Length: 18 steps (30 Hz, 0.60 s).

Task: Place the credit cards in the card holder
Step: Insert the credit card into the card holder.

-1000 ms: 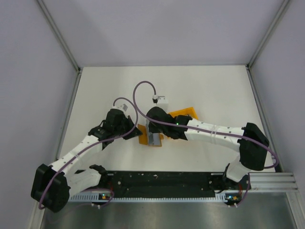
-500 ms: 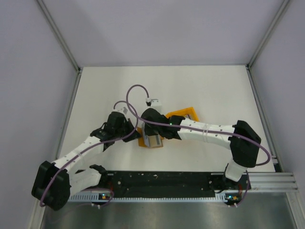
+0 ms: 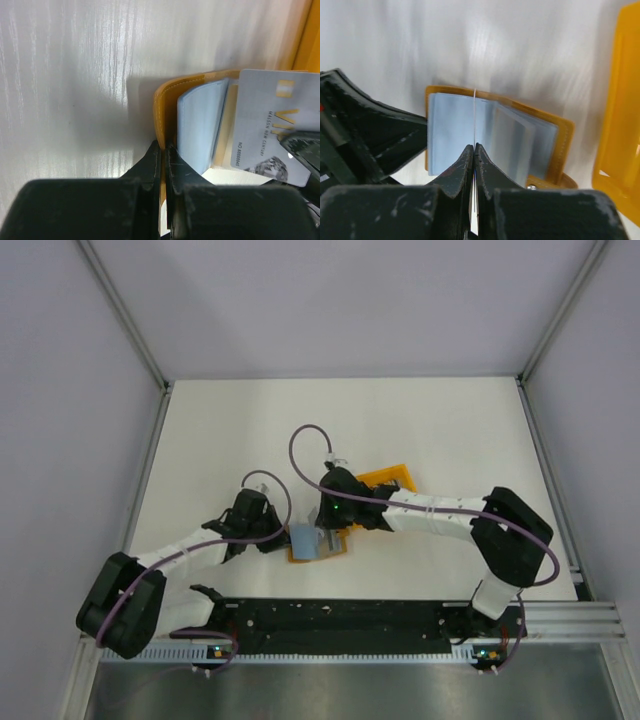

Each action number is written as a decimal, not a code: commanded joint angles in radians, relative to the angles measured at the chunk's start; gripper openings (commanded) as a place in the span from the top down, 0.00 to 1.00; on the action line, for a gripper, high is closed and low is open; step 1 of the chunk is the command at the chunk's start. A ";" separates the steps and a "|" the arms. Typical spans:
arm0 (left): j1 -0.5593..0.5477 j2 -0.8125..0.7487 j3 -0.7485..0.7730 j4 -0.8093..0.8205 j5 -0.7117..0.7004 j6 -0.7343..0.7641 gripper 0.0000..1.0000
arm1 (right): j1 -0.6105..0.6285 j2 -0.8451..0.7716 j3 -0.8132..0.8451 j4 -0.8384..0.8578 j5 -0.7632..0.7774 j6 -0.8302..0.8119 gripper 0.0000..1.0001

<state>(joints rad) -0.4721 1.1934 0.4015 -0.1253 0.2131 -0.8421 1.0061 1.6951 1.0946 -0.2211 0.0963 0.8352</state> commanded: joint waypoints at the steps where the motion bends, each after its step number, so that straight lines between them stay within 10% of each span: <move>1: 0.000 0.014 -0.029 0.055 -0.038 -0.002 1.00 | -0.026 -0.063 -0.085 0.141 -0.127 0.047 1.00; 18: 0.000 0.000 -0.053 0.064 -0.044 -0.040 1.00 | -0.052 -0.121 -0.383 0.425 -0.018 0.194 1.00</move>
<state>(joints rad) -0.4721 1.1954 0.3763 -0.0593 0.2119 -0.8757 0.9634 1.6218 0.7593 0.1181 0.0196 0.9829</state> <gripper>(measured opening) 0.021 0.006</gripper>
